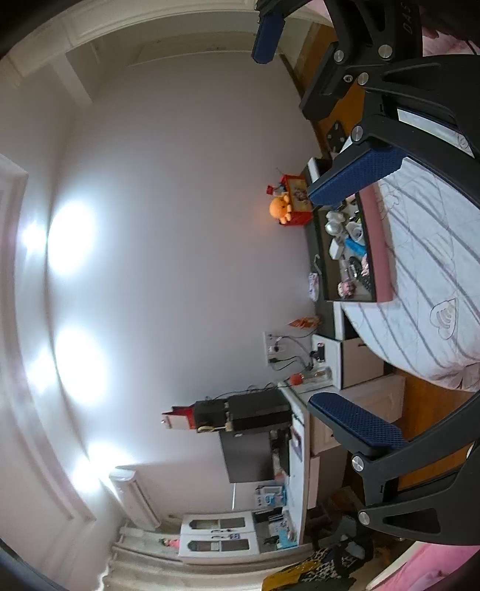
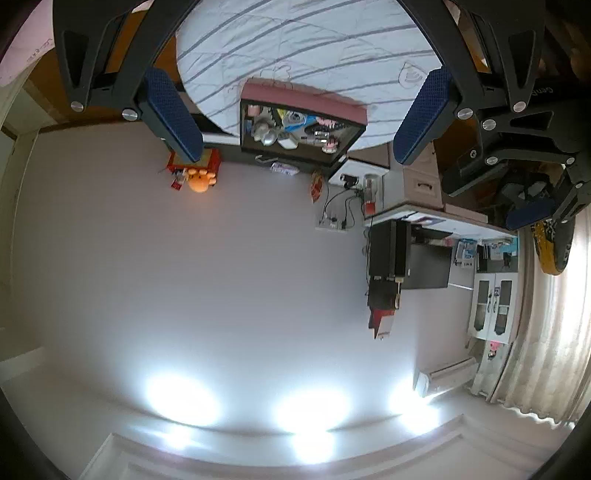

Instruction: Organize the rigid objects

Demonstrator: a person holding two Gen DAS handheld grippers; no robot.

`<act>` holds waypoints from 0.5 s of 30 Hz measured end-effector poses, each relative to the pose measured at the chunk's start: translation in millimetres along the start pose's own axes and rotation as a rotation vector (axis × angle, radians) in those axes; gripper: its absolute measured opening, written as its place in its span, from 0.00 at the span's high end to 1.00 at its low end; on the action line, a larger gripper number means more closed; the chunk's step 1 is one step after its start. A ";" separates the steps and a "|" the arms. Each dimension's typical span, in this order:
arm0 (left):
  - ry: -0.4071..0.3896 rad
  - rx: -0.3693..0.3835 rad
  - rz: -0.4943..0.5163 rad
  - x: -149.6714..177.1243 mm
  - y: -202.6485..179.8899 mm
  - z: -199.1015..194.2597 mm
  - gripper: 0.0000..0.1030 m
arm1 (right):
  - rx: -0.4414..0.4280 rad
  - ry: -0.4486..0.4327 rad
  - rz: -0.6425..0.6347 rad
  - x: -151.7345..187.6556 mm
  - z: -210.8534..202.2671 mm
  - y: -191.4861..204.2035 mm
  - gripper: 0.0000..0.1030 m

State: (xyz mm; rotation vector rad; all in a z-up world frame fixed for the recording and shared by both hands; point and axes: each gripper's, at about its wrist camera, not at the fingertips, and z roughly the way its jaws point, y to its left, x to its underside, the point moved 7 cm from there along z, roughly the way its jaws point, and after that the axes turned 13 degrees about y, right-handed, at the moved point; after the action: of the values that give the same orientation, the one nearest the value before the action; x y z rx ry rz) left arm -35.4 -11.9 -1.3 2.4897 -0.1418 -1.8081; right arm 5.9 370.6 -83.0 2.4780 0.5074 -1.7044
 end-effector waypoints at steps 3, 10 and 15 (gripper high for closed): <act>-0.007 0.001 -0.007 -0.9 4.8 -7.4 0.00 | -0.004 -0.014 0.000 -1.9 -4.8 2.9 0.00; -0.046 0.026 -0.035 -1.0 10.0 -17.6 0.00 | 0.005 -0.040 -0.010 -5.5 -17.3 9.4 0.00; -0.081 0.031 -0.050 -1.6 14.0 -21.1 0.00 | 0.009 -0.050 -0.019 -7.4 -21.0 14.7 0.00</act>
State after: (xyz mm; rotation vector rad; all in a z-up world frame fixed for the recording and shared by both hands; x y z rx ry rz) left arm -16.4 -25.7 8.2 2.4624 -0.1129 -1.9422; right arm 26.9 360.6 -70.0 2.4373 0.5215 -1.7746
